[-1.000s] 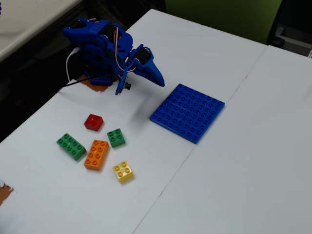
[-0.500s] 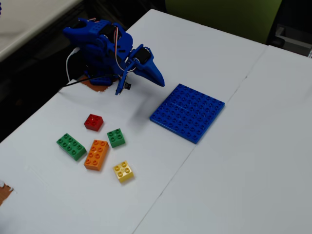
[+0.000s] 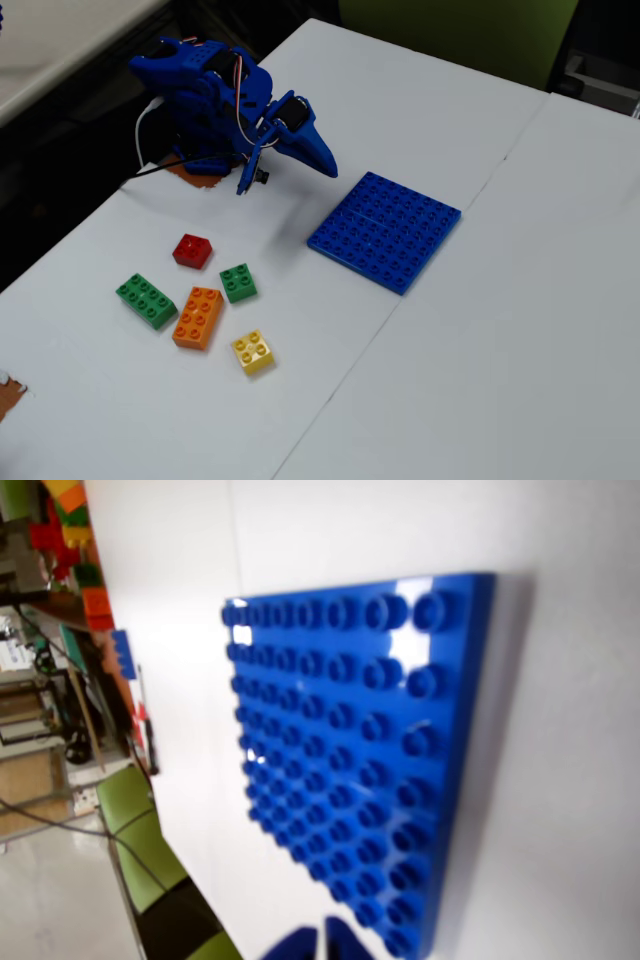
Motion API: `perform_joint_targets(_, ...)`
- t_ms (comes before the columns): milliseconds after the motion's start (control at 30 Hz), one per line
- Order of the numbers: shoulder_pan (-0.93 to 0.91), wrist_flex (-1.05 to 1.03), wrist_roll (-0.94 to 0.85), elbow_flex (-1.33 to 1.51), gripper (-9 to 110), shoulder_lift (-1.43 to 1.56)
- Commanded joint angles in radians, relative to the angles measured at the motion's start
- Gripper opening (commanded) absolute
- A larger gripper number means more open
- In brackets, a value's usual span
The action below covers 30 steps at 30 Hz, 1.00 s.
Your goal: Pick up the 2x2 green block and go up the 8x8 blue block.
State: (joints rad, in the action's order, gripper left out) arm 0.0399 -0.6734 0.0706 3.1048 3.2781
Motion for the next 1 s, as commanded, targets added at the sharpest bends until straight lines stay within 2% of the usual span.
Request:
perform_joint_targets(0, 0.021, -0.002, -0.048, 0.040, 0, 0.041)
perform_joint_targets(67, 0.028, 0.009, -0.322, 0.041, 0, 0.041)
perform_joint_targets(133, 0.028, 0.003, -0.522, 0.031, 0, 0.041)
perform_joint_targets(200, 0.040, -0.081, -0.825, 0.021, 0, 0.041)
perform_joint_targets(333, 0.011, -0.272, -1.187, -0.052, 0, 0.043)
perform_joint_targets(500, -0.026, -0.463, -1.267, -0.201, 0, 0.043)
perform_joint_targets(733, 0.020, -0.762, -1.318, -0.413, 0, 0.015)
perform_joint_targets(833, 0.029, -0.831, -1.399, -0.558, 0, -0.140)
perform_joint_targets(967, -0.051, -0.928, -1.654, -0.827, 0, -0.531)
